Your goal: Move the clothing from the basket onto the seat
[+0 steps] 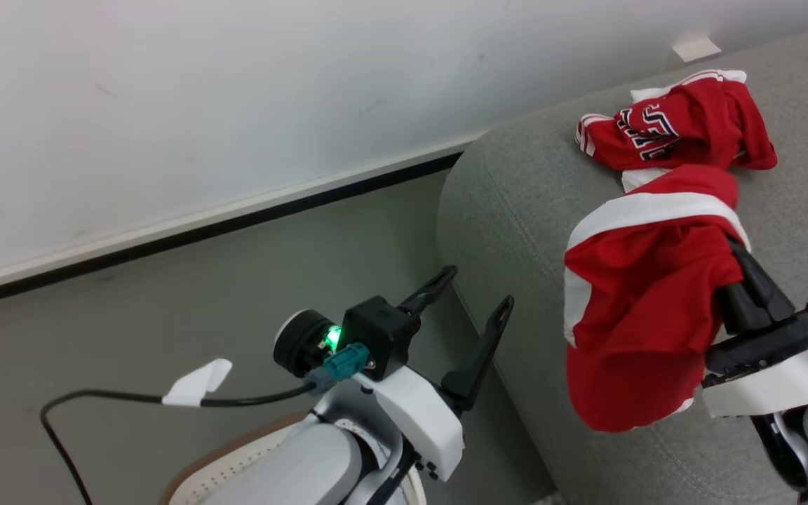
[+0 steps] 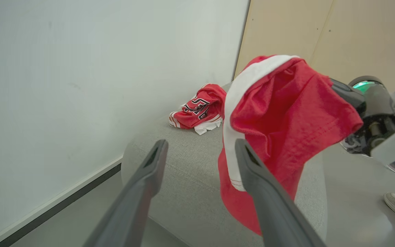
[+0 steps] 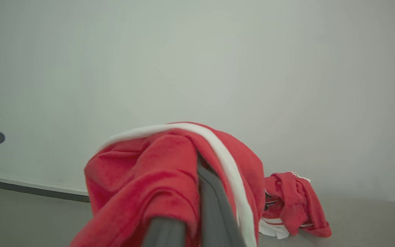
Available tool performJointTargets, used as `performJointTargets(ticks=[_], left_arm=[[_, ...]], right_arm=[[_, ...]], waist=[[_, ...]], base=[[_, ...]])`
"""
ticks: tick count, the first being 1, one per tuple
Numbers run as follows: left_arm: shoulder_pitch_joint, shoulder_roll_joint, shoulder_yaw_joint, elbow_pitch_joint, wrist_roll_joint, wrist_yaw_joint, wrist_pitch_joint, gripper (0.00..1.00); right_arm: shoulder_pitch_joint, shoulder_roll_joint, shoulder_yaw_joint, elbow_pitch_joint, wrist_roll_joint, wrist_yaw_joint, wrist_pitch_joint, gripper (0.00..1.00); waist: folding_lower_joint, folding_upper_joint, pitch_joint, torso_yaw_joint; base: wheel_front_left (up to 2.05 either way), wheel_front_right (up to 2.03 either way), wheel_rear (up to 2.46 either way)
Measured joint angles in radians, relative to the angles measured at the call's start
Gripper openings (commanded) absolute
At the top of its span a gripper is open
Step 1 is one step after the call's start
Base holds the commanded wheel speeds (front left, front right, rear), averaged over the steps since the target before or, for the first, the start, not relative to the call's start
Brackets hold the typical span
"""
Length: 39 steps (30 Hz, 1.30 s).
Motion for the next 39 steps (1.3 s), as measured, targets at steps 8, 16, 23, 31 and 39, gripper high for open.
performJointTargets(ticks=[8,16,23,31,39], left_arm=[[-0.133,0.003,-0.015,-0.028,0.048,-0.027,0.063,1.00],[-0.346,0.017,-0.019,-0.057,0.115,-0.091,0.139,1.00],[-0.431,0.011,-0.003,-0.065,0.146,-0.100,0.141,1.00],[-0.428,-0.011,-0.009,-0.070,0.147,-0.087,0.108,1.00],[-0.342,0.017,-0.010,-0.059,0.134,-0.051,0.089,1.00]], right_arm=[[-0.023,0.041,-0.190,-0.058,-0.009,0.000,0.000,0.00],[-0.364,0.021,-0.434,-0.030,-0.044,0.000,0.007,0.00],[-0.690,-0.098,-0.680,0.202,-0.129,0.000,0.070,0.00],[-0.756,-0.222,-0.996,0.567,-0.412,0.000,0.083,0.00],[-0.692,-0.089,-1.287,0.737,-0.674,0.000,0.016,1.00]], waist=[[0.0000,0.0000,0.148,-0.014],[0.0003,0.0000,0.393,0.021],[0.0004,0.0000,0.590,0.075],[0.0002,0.0000,0.688,0.188],[0.0001,-0.0001,0.688,0.239]], base=[[0.00,0.00,0.00],[0.00,0.00,0.00],[0.00,0.00,0.00],[0.00,0.00,0.00],[0.00,0.00,0.00]])
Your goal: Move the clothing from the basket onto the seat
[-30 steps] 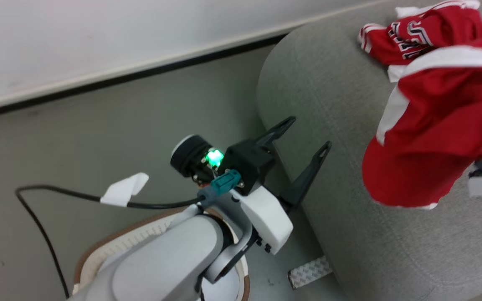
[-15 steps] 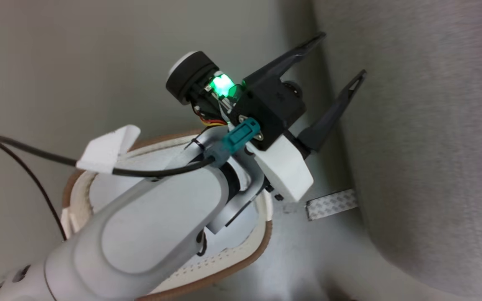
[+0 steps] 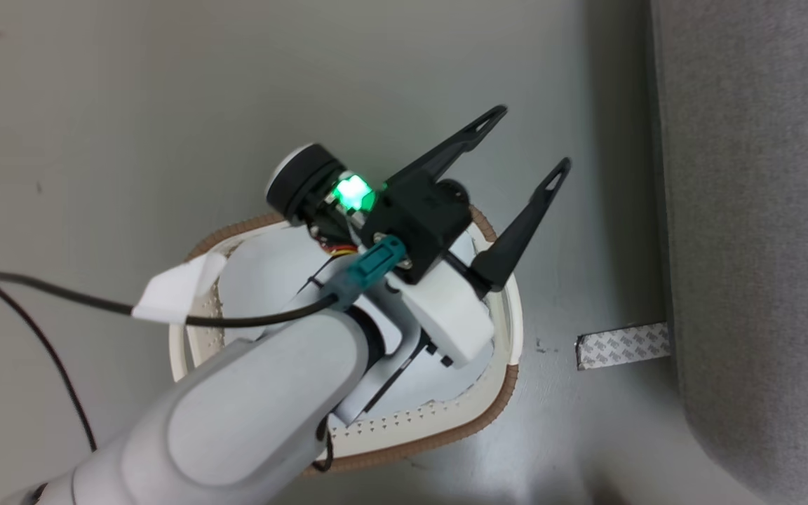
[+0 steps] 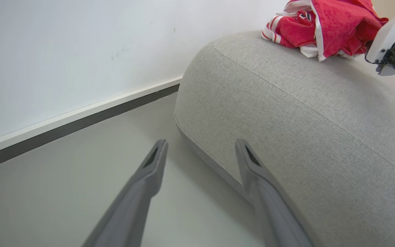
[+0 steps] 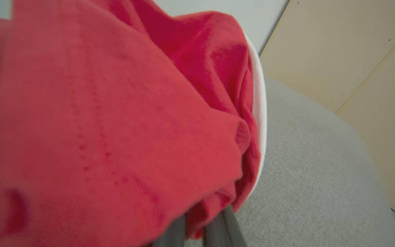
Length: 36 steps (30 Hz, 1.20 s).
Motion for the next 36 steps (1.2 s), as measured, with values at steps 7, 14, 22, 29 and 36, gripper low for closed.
performJointTargets(ticks=[7,14,22,29,36], left_arm=[[0.057,0.029,0.037,-0.003,-0.042,0.026,-0.040,1.00],[0.164,0.058,0.103,0.057,-0.109,0.049,-0.149,1.00],[0.349,0.093,0.175,0.139,-0.193,0.079,-0.283,1.00],[0.526,0.071,0.240,0.223,-0.218,0.111,-0.344,1.00],[0.732,0.037,0.377,0.236,-0.126,0.110,-0.350,1.00]], right_arm=[[0.001,0.096,0.083,-0.114,-0.040,0.000,-0.013,1.00],[0.255,0.211,0.282,-0.340,0.088,0.000,-0.013,1.00],[0.544,0.294,0.426,-0.564,0.147,0.000,-0.015,1.00],[0.796,0.336,0.602,-0.721,0.178,0.000,-0.016,1.00],[1.010,0.374,0.733,-0.779,0.195,0.000,-0.016,1.00]], waist=[[-0.0001,0.0000,-0.064,-0.015],[-0.0003,0.0000,-0.193,-0.035],[-0.0005,0.0000,-0.388,-0.026],[-0.0006,0.0000,-0.567,0.016],[-0.0007,0.0000,-0.725,0.076]], base=[[0.00,0.00,0.00],[0.00,0.00,0.00],[0.00,0.00,0.00],[0.00,0.00,0.00],[0.00,0.00,0.00]])
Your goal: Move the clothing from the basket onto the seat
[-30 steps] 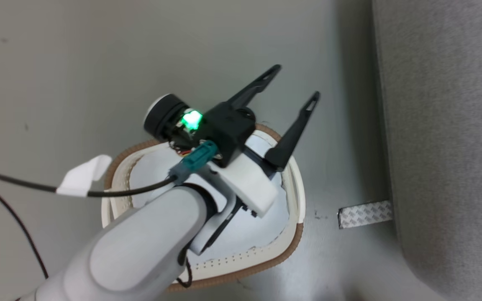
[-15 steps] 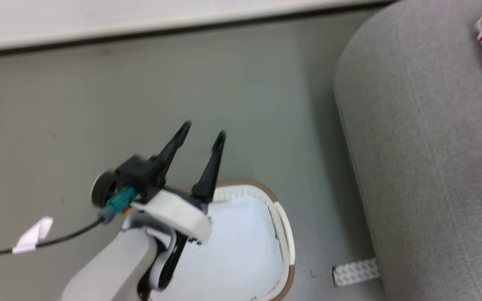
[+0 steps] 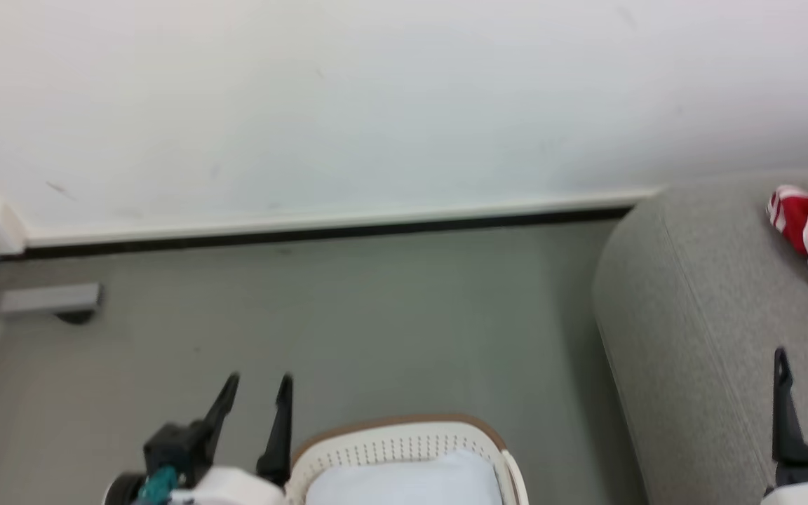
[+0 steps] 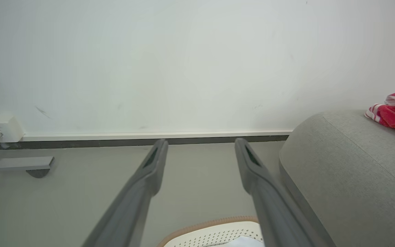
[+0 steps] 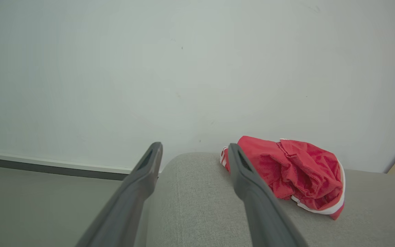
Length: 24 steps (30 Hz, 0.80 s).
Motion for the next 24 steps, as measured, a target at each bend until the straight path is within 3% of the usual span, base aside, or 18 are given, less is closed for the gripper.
performJointTargets(ticks=[12,24], left_arm=[[0.221,-0.091,0.204,0.009,0.148,-0.099,0.000,1.00],[0.243,-0.170,0.313,0.023,0.250,-0.194,0.000,1.00]], right_arm=[[0.144,0.009,0.096,0.010,0.095,0.000,0.000,1.00],[0.151,0.010,0.157,0.056,0.133,0.000,0.000,1.00]], waist=[[0.0002,0.0000,-0.141,0.063],[0.0005,0.0000,-0.158,0.081]], base=[[0.00,0.00,0.00],[0.00,0.00,0.00]])
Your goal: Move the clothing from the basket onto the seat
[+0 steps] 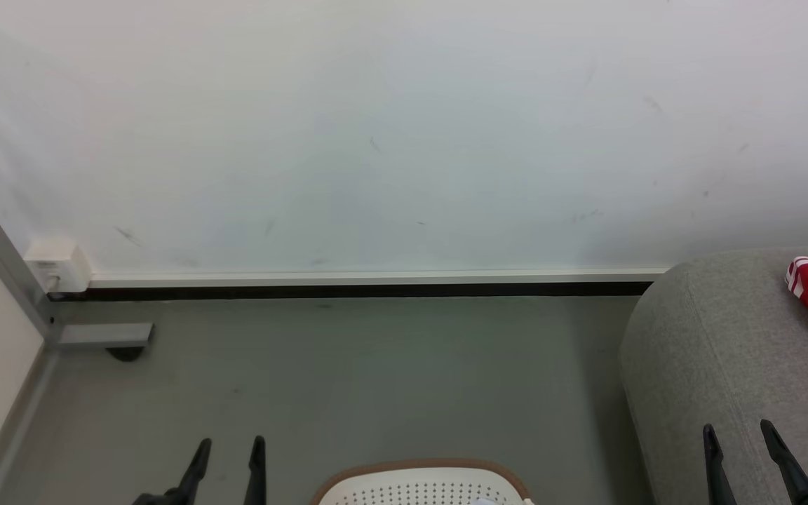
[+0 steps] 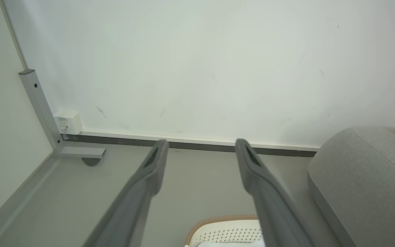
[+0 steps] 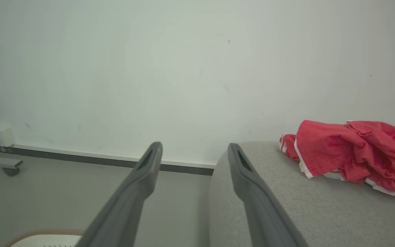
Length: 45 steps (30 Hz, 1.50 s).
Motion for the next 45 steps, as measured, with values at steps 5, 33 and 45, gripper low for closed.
performJointTargets(ticks=[5,33,45], left_arm=[[0.000,-0.023,0.028,0.014,0.024,-0.033,0.000,1.00],[0.003,-0.083,0.094,0.100,0.051,-0.129,0.019,0.00],[-0.012,-0.086,0.128,0.093,-0.174,-0.143,0.074,0.00]], right_arm=[[0.000,0.000,0.007,0.008,0.005,0.000,0.000,1.00],[0.007,0.015,0.002,0.062,0.052,0.000,0.021,0.00],[-0.003,0.014,-0.002,0.061,0.296,0.000,0.075,0.00]], waist=[[0.0000,0.0000,0.005,-0.005],[0.0002,0.0000,0.037,-0.038],[0.0002,0.0000,0.040,-0.034]], base=[[0.00,0.00,0.00],[0.00,0.00,0.00],[0.00,0.00,0.00]])
